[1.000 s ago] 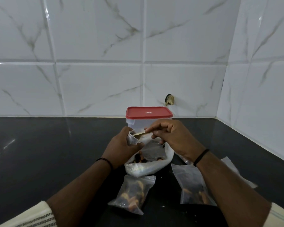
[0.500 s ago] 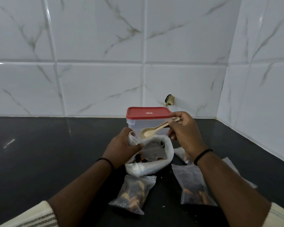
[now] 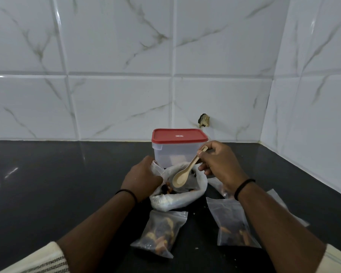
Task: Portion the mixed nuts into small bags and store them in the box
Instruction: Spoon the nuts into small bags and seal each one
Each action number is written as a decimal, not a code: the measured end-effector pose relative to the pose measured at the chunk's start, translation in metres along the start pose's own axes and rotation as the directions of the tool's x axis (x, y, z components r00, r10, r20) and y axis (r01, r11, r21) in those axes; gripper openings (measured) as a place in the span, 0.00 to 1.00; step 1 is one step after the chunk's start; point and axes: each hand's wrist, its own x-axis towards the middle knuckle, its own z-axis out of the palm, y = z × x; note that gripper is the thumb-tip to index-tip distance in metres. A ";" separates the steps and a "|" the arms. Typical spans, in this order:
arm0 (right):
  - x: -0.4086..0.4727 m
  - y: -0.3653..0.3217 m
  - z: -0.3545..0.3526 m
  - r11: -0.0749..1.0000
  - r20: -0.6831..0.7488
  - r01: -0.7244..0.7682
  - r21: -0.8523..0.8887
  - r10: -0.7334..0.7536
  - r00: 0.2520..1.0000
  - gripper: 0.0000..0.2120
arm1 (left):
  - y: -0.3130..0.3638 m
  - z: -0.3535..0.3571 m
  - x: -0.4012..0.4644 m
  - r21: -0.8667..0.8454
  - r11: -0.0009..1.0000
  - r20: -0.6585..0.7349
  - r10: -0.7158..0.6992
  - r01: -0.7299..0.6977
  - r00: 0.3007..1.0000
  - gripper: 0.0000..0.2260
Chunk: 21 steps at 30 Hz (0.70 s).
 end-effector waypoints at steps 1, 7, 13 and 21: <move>-0.001 0.000 0.001 1.000 0.022 -0.002 -0.007 0.002 1.000 0.04 | 0.000 0.000 0.000 0.007 1.000 -0.011 -0.008 0.008 1.000 0.11; -0.006 0.000 0.008 0.993 0.182 0.009 -0.115 0.012 0.983 0.04 | 0.000 0.001 0.001 0.007 1.000 -0.024 0.001 -0.001 1.000 0.10; -0.008 0.003 0.011 0.989 0.335 -0.077 -0.126 0.115 0.935 0.05 | 0.001 0.000 0.000 0.022 1.000 -0.021 -0.001 0.002 1.000 0.10; -0.008 0.000 0.010 0.981 0.380 -0.162 -0.107 0.191 0.905 0.05 | 0.002 0.000 -0.001 0.015 1.000 -0.013 0.001 0.000 1.000 0.11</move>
